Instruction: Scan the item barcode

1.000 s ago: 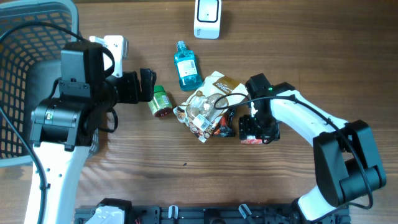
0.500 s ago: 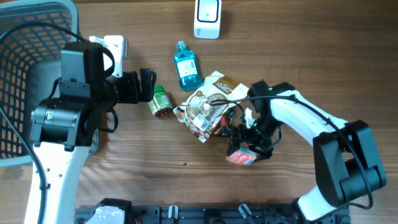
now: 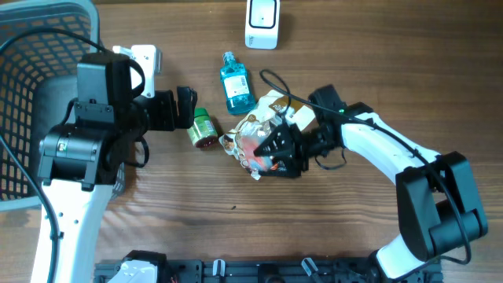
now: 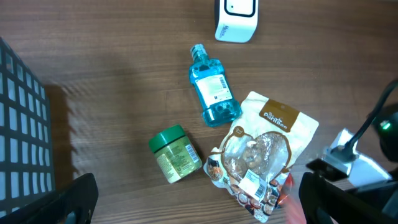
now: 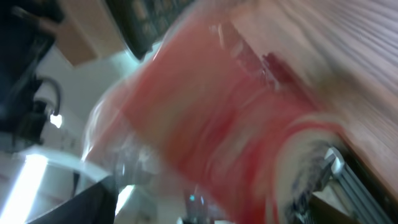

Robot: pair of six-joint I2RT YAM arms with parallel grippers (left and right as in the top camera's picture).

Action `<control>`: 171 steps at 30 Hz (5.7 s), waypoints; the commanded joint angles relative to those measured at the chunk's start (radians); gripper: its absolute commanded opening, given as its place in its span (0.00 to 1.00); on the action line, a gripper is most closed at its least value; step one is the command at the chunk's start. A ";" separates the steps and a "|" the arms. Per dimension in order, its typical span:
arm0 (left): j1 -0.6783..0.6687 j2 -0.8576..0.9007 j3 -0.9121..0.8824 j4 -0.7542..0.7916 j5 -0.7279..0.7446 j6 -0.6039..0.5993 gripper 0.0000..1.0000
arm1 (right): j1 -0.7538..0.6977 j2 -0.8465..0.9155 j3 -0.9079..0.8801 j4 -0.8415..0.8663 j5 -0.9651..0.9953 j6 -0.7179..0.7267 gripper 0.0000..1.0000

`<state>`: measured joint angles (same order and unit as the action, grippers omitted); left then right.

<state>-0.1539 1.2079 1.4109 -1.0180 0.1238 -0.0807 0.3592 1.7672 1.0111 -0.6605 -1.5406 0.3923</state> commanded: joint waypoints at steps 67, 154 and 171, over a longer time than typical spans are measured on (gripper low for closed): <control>0.307 0.185 0.764 -0.312 -0.218 -0.189 1.00 | 0.200 0.338 0.798 -0.257 1.244 0.642 0.95; 0.329 0.272 0.764 -0.465 -0.209 -0.197 1.00 | 0.173 0.176 0.323 -0.301 1.275 0.113 0.49; 0.329 0.272 0.764 -0.472 -0.173 -0.197 1.00 | 0.171 0.172 0.595 -0.542 1.405 0.096 1.00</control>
<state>0.1669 1.4746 2.1658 -1.4887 -0.0685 -0.2760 0.5346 1.9453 1.4799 -1.1324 -0.2039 0.4667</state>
